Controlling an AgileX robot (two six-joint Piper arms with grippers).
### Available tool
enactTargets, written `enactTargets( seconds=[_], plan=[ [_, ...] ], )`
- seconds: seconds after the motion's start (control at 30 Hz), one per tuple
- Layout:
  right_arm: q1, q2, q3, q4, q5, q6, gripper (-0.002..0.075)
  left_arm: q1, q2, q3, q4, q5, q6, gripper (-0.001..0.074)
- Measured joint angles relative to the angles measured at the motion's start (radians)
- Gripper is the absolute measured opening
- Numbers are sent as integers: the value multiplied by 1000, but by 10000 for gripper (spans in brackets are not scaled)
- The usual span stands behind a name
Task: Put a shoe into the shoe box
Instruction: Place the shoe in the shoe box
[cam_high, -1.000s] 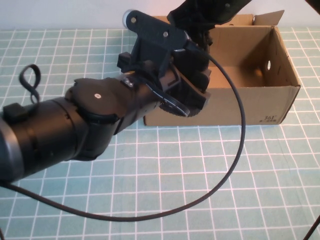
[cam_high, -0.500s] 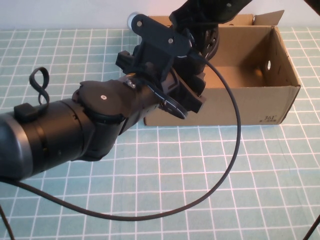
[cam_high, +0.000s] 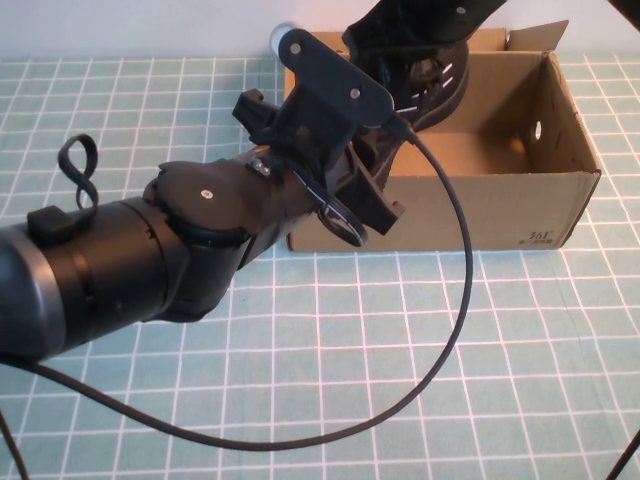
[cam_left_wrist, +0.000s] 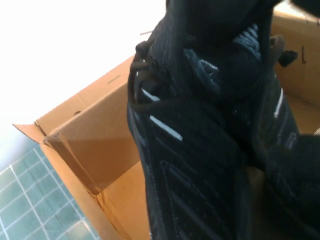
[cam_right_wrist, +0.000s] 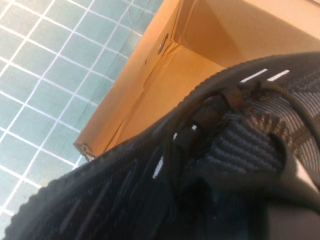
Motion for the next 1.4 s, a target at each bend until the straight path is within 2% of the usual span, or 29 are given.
enactTargets(
  seconds=[0.1, 0.27, 0.37, 0.43, 0.53, 0.67, 0.73, 1.03, 1.4],
  plan=[
    [0, 0, 0, 0, 6, -10, 50, 0, 2, 0, -2, 2, 20, 50],
    [2, -3, 0, 0, 12, -12, 225, 0, 8, 0, -6, 20, 73, 31],
    [2, -6, -2, 0, 31, -12, 262, 0, 8, 0, -6, 39, 130, 30],
    [2, -8, -3, -2, 51, -12, 252, 4, 8, 0, -4, 53, 145, 30],
    [2, -16, -5, -23, 87, -14, 188, 41, 8, -4, 0, 119, 157, 29],
    [2, -62, 11, -48, 99, -24, 93, 151, 8, -43, 6, 316, 162, 28],
    [2, -97, 21, -48, 99, -25, 70, 205, 9, -71, 17, 406, 162, 28],
    [2, -330, 227, -59, 101, -24, 48, 404, 45, -261, 48, 703, 244, 28],
    [2, -666, 677, -68, 93, 42, 41, 472, 358, -637, 87, 1033, 247, 27]
  ],
)
